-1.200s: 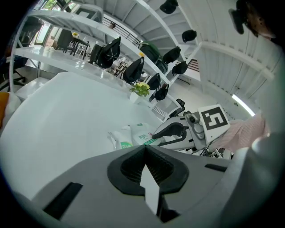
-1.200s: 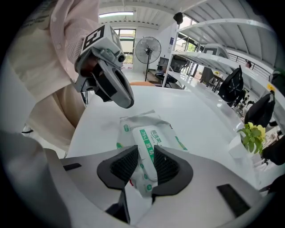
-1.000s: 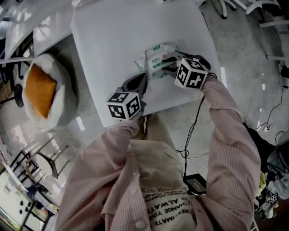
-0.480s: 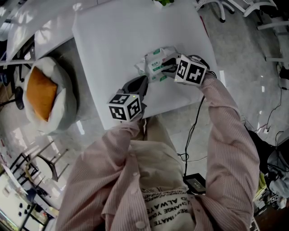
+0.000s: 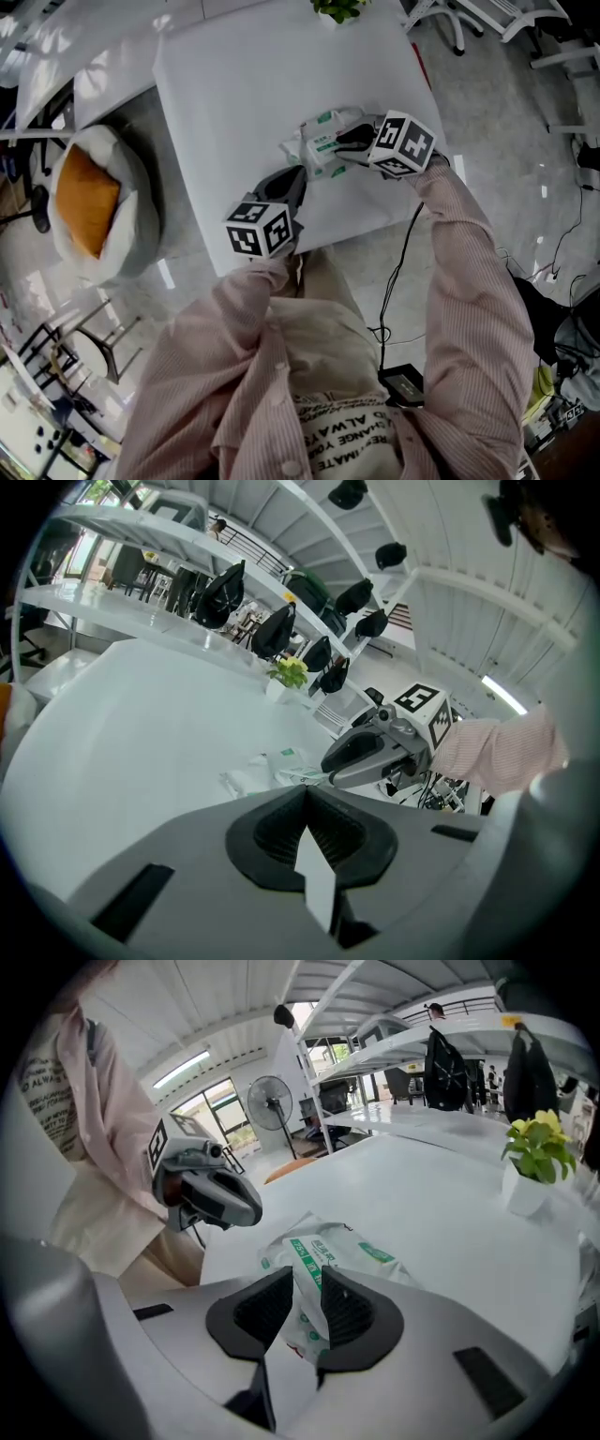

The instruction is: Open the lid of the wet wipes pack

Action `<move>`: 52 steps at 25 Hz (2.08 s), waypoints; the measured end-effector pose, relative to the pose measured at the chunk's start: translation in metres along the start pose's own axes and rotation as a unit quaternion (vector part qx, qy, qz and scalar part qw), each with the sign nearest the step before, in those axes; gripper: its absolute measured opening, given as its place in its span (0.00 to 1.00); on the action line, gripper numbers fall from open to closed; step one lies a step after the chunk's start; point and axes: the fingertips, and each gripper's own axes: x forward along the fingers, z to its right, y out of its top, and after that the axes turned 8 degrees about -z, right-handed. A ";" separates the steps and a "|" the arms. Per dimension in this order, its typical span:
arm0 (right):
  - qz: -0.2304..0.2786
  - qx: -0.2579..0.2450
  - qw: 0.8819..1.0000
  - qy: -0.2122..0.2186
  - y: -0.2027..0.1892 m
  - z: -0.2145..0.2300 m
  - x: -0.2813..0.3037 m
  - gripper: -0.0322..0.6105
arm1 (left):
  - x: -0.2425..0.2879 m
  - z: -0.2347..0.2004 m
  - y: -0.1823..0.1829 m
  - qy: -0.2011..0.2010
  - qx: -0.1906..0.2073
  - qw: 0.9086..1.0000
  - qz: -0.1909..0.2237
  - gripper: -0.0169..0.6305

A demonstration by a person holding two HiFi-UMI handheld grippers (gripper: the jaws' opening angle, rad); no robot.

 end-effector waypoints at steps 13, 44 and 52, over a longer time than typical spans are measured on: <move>0.059 -0.010 0.995 -0.079 0.026 0.015 -0.018 0.15 | -0.002 0.003 0.012 0.000 -0.002 1.000 0.013 0.03; 0.044 -0.025 0.989 -0.139 0.062 0.074 0.017 0.14 | -0.002 -0.032 0.034 0.015 -0.037 0.999 0.029 0.03; 0.081 0.017 0.984 -0.159 0.063 0.067 0.006 0.18 | -0.007 -0.019 0.031 0.000 -0.019 0.999 0.026 0.03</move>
